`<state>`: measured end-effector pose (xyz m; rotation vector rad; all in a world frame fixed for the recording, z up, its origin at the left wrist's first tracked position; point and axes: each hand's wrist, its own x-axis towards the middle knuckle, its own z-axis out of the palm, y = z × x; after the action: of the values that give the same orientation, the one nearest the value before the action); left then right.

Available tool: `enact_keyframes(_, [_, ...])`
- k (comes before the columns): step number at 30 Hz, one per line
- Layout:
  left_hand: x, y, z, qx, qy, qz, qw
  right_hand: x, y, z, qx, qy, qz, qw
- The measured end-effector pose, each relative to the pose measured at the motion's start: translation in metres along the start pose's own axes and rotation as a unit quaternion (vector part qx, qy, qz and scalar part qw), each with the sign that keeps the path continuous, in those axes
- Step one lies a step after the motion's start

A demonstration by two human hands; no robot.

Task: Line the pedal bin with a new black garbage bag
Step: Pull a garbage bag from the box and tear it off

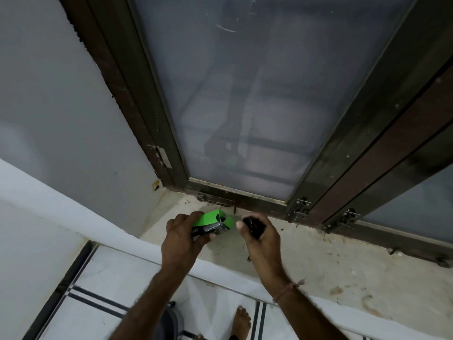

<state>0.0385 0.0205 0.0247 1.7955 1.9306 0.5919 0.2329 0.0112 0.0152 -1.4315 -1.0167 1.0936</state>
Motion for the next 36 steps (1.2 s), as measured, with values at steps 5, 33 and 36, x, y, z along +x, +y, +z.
enact_keyframes(5, [-0.006, 0.005, 0.001, -0.024, 0.010, -0.006, 1.000, -0.010, 0.001, 0.001, 0.025, -0.055, 0.015, 0.998])
enact_keyframes(33, [-0.017, -0.010, -0.012, -0.033, -0.012, 0.053, 0.998, -0.009, -0.010, -0.009, 0.165, -0.041, 0.235, 0.957])
enact_keyframes(36, [-0.017, -0.011, -0.012, -0.044, -0.010, 0.049, 0.998, -0.005, -0.012, -0.006, 0.130, -0.003, 0.240, 0.962])
